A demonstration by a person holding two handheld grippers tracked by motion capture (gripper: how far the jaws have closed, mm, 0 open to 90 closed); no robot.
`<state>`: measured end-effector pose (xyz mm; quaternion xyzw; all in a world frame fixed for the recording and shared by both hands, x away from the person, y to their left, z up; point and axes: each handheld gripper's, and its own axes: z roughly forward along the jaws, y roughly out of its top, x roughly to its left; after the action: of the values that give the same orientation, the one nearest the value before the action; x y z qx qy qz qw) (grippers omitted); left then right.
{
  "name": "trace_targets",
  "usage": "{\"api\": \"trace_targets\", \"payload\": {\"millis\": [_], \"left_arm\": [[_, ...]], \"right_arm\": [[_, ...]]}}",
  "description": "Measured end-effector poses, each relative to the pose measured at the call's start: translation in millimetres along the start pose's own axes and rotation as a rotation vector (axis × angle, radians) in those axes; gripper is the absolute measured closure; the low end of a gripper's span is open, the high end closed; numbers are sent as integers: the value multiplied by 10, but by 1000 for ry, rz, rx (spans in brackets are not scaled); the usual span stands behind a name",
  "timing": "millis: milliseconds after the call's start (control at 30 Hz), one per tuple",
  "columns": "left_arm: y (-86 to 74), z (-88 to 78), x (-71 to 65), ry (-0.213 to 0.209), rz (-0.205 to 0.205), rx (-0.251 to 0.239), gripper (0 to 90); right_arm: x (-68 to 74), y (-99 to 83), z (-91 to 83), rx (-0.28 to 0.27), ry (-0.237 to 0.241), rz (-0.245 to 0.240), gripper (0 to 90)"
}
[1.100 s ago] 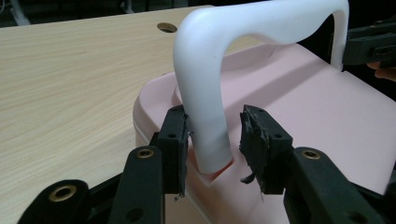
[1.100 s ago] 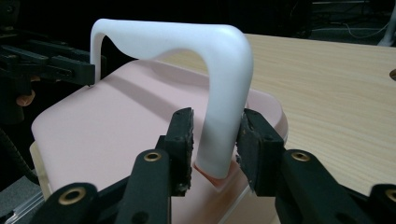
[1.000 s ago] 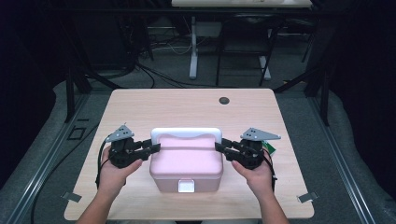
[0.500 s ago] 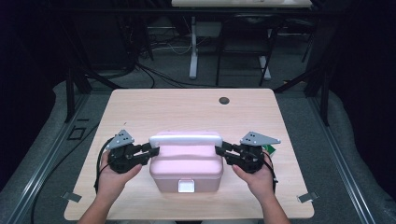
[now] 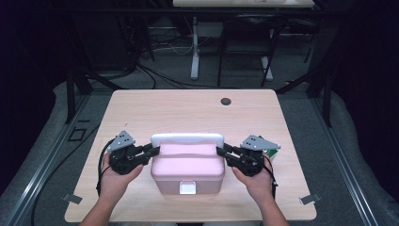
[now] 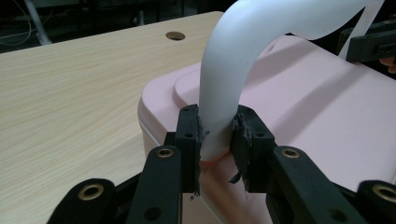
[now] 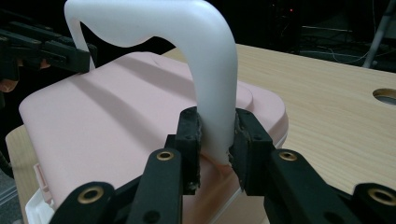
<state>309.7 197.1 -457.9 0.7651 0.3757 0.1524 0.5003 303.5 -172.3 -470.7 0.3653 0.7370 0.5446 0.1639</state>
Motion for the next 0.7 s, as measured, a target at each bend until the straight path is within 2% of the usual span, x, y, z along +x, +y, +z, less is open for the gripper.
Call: {"api": "trace_targets", "payload": {"millis": [333,433,633,700], "left_arm": [[20,2,2,0,-2,11,729],[46,4,7,3,-1,23,729],[142,-21,16,1,0,1,729],[172,-24,30,-2,0,-2,729]], "right_arm": [[22,-4,6,-12,-16,-15,735],[27,17,3,4,-23,-31,738],[19,96,-6,-20,-20,-27,738],[14,120,-18,-11,-16,-26,739]]}}
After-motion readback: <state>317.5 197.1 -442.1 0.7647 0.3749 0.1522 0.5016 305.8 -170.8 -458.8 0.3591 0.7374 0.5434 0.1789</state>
